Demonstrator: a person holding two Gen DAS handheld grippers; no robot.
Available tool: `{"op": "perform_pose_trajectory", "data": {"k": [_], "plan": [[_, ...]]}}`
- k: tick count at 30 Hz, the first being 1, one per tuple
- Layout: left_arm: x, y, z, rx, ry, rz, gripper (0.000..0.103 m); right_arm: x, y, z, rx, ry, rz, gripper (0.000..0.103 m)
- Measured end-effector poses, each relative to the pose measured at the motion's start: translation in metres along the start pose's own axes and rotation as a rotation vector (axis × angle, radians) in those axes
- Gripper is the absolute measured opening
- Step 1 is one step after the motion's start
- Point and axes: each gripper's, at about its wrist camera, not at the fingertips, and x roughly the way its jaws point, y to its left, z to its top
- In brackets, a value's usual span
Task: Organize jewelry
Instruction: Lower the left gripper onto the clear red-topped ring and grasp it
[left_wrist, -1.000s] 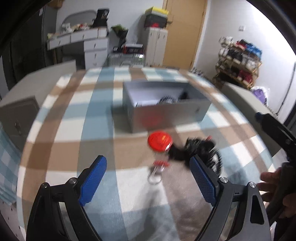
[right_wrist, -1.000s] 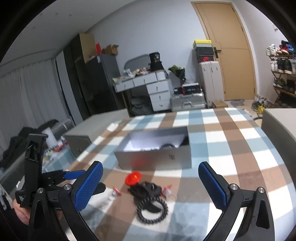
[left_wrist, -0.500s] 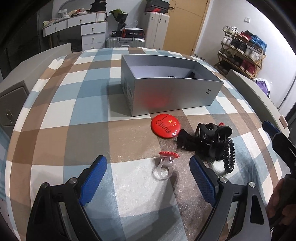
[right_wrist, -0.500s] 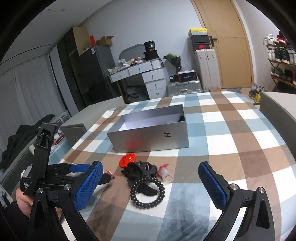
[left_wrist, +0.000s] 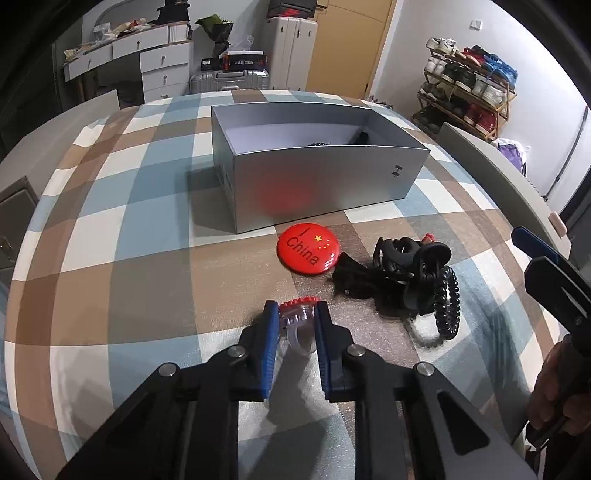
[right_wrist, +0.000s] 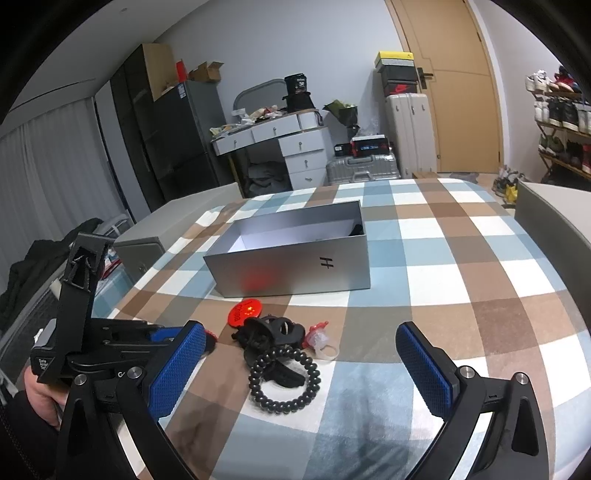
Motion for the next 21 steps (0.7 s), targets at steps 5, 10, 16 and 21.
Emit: {"op": "perform_pose_trajectory", "data": {"k": [5, 10, 16, 21], "plan": [[0.0, 0.001, 0.0, 0.002, 0.001, -0.003, 0.014, 0.003, -0.002, 0.0, 0.004, 0.011, 0.002, 0.103], [-0.003, 0.002, 0.001, -0.002, -0.006, 0.003, 0.014, 0.003, -0.003, 0.001, 0.011, 0.018, -0.001, 0.103], [-0.016, 0.01, 0.003, -0.03, -0.043, 0.005, 0.014, 0.004, 0.004, 0.008, -0.018, 0.034, 0.014, 0.103], [-0.036, 0.024, 0.0, -0.072, -0.096, 0.024, 0.014, 0.016, 0.02, 0.026, -0.077, 0.067, 0.055, 0.103]]}}
